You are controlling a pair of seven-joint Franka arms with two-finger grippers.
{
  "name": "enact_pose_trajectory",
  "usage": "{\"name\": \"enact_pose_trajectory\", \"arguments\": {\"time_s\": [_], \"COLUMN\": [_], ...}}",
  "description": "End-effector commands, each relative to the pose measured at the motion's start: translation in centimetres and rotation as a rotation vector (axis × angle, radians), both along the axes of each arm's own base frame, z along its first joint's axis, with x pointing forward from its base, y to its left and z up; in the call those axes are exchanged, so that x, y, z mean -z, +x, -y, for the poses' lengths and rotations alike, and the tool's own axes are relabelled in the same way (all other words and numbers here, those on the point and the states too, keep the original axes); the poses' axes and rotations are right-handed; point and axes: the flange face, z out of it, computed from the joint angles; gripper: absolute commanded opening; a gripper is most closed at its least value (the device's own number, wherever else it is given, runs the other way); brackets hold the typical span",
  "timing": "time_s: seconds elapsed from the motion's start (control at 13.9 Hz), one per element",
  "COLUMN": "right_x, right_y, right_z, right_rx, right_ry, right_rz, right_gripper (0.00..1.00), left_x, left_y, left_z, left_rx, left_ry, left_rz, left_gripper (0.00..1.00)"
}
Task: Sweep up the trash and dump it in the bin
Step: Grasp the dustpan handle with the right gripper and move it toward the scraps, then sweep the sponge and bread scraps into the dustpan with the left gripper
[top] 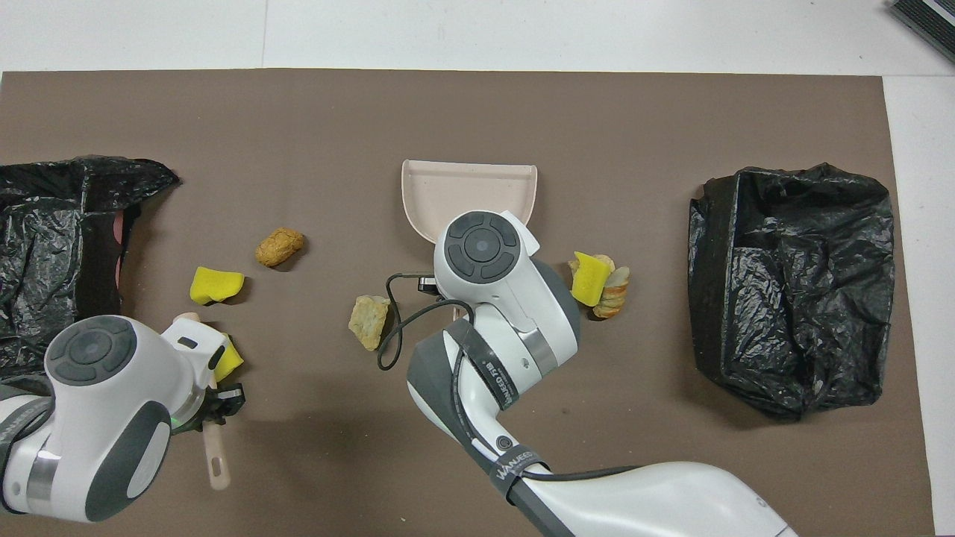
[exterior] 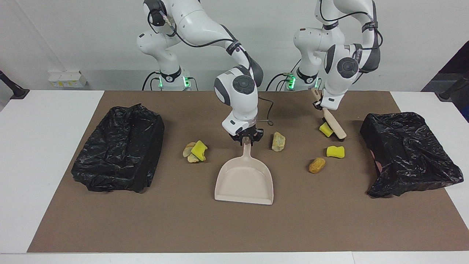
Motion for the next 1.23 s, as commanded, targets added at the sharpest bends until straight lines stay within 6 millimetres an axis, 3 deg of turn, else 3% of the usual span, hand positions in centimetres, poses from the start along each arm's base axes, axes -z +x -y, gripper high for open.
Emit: {"name": "enact_pose_trajectory", "arguments": {"time_s": [0.0, 0.14, 0.22, 0.43, 0.58, 0.72, 0.94, 1.15], "right_x": [-1.0, -3.4, -4.8, -8.0, -9.0, -8.1, -6.9, -5.7], "right_y": [0.3, 1.0, 1.6, -0.3, -2.0, -3.3, -4.2, -5.7], "right_z": [0.8, 2.5, 5.0, 8.2, 10.2, 11.3, 12.3, 12.6], "right_rx": [-0.130, -0.259, -0.301, -0.540, -0.734, -0.964, -1.206, -1.272], "right_ry": [-0.014, -0.006, -0.007, -0.026, -0.019, 0.002, 0.032, 0.037], "right_rz": [0.009, 0.032, 0.028, -0.068, -0.125, -0.149, -0.177, -0.172], "right_gripper": [0.00, 0.00, 0.00, 0.00, 0.00, 0.00, 0.00, 0.00], "left_x": [1.6, 1.0, 0.7, 0.4, 0.4, -0.1, -1.9, -5.3], "left_y": [2.4, 3.9, 4.2, 2.7, 2.0, 2.0, 3.5, 6.5], "left_z": [2.2, 4.1, 5.2, 9.4, 11.0, 12.0, 10.4, 5.7], "left_rx": [0.023, 0.054, 0.079, 0.204, 0.290, 0.292, 0.304, 0.342], "left_ry": [0.004, -0.005, -0.009, -0.024, -0.066, -0.091, -0.091, -0.125], "left_rz": [0.026, 0.047, 0.054, 0.051, 0.030, 0.025, -0.005, -0.011], "left_gripper": [0.00, 0.00, 0.00, 0.00, 0.00, 0.00, 0.00, 0.00]}}
